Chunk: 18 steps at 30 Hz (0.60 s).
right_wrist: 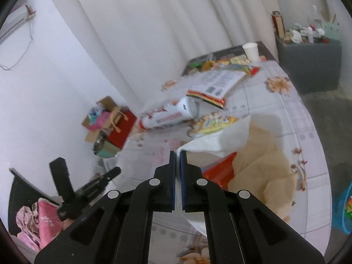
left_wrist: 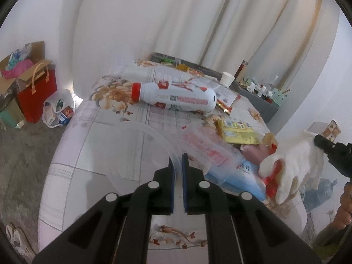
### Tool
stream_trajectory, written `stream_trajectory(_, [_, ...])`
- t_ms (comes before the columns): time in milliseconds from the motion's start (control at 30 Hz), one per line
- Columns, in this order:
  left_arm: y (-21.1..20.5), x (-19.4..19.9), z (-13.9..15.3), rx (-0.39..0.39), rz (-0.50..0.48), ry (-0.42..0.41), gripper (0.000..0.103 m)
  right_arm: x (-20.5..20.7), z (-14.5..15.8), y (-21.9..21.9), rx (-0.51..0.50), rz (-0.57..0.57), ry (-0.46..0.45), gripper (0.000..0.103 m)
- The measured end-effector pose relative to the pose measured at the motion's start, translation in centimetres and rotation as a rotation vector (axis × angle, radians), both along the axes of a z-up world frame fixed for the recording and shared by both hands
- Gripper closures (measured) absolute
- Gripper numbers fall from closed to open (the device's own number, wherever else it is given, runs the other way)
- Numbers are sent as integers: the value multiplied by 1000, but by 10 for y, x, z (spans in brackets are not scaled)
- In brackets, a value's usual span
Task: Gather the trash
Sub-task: 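Grasp the clear plastic container with the left gripper while the right grasps the white glove, then carry container and glove over the wastebasket and open both grippers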
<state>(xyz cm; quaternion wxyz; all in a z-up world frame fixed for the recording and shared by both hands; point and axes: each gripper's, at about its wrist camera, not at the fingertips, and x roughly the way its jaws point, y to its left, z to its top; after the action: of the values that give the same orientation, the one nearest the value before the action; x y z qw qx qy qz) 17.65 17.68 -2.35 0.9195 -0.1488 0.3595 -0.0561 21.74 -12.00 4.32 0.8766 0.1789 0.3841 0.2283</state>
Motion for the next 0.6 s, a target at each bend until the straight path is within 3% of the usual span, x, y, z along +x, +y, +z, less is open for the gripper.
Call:
stream_trajectory(333, [-7, -22, 31, 17, -2, -64, 98, -14, 40, -26, 295, 94, -67, 100])
stream_trajectory(600, [-23, -39, 63, 29, -55, -137, 98, -51, 69, -61, 312, 13, -182, 100])
